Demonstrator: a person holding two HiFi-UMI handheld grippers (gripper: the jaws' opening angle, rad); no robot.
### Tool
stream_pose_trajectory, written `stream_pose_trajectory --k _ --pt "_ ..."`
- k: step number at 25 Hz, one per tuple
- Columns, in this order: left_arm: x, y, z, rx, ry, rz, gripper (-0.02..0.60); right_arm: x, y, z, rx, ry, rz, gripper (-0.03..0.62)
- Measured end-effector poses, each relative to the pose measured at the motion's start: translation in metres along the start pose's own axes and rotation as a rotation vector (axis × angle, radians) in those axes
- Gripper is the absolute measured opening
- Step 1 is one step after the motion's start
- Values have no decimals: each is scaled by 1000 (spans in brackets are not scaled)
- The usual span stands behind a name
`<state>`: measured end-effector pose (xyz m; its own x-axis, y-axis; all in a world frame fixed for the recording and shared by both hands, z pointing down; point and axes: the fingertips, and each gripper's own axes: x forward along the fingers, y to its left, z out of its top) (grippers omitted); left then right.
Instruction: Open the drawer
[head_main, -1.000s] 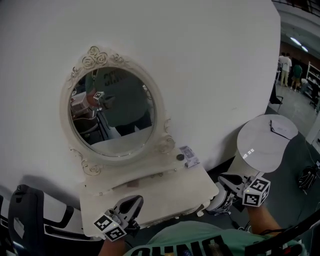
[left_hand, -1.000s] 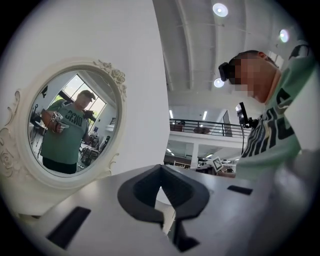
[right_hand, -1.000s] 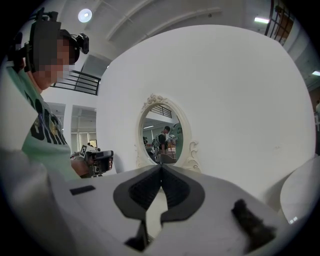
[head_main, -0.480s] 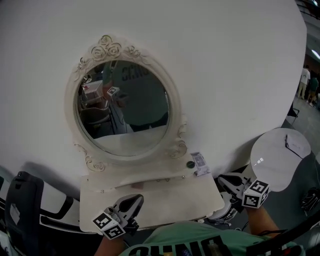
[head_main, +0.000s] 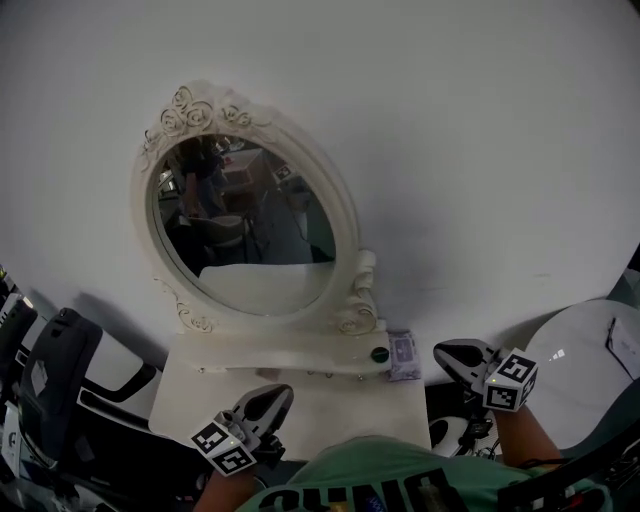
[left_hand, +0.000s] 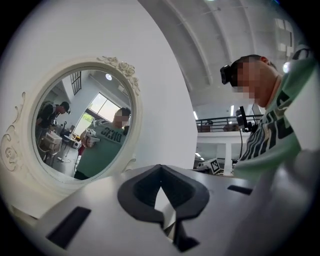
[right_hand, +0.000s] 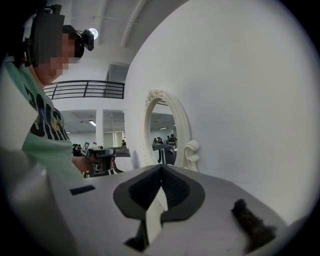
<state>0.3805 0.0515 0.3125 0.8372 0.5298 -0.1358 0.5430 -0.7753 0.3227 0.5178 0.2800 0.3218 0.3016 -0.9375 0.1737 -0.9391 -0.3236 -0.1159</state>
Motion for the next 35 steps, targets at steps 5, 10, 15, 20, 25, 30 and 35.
stream_pose_trajectory --k 5,10,15,20,25,30,35 --pt "21 -16 -6 26 24 41 9 -7 -28 -10 35 5 40 12" --pt "17 -2 0 27 4 82 9 3 -37 -10 39 -3 53 12" --pt "7 14 4 46 1 109 9 27 -28 -15 55 7 89 11" --pt "-11 23 5 30 -24 196 9 56 -19 -9 26 22 161 11" --pt "-35 25 0 25 -49 314 9 89 -2 -13 -8 69 276 11" --pt "-71 13 -14 -6 -67 464 9 120 23 -22 -13 103 430 12" --pt "-108 0 -30 -25 -65 593 9 168 62 -34 -4 124 585 12"
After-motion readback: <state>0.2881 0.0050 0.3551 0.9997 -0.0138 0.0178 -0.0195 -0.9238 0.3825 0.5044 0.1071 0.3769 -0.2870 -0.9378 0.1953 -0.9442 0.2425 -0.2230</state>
